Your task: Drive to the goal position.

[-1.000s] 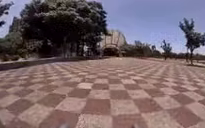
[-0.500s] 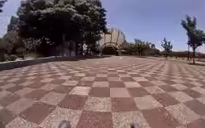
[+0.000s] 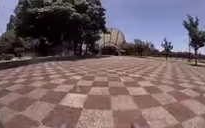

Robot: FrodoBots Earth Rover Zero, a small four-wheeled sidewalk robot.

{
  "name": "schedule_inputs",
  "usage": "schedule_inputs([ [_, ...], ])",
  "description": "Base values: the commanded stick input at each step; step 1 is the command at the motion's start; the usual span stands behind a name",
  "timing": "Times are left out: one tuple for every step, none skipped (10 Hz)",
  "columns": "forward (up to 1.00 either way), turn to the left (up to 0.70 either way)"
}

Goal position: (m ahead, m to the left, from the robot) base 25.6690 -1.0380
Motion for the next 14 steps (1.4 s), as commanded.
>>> schedule_inputs([
  [0.70, 0.00],
  [0.70, 0.00],
  [0.70, 0.00],
  [0.70, 0.00],
  [0.70, 0.00],
  [0.70, 0.00],
  [0.70, 0.00],
  [0.70, 0.00],
  [0.70, 0.00],
  [0.70, 0.00],
  [0.70, 0.00],
  [0.70, 0.00],
  [0.70, 0.00],
  [0.70, 0.00],
])
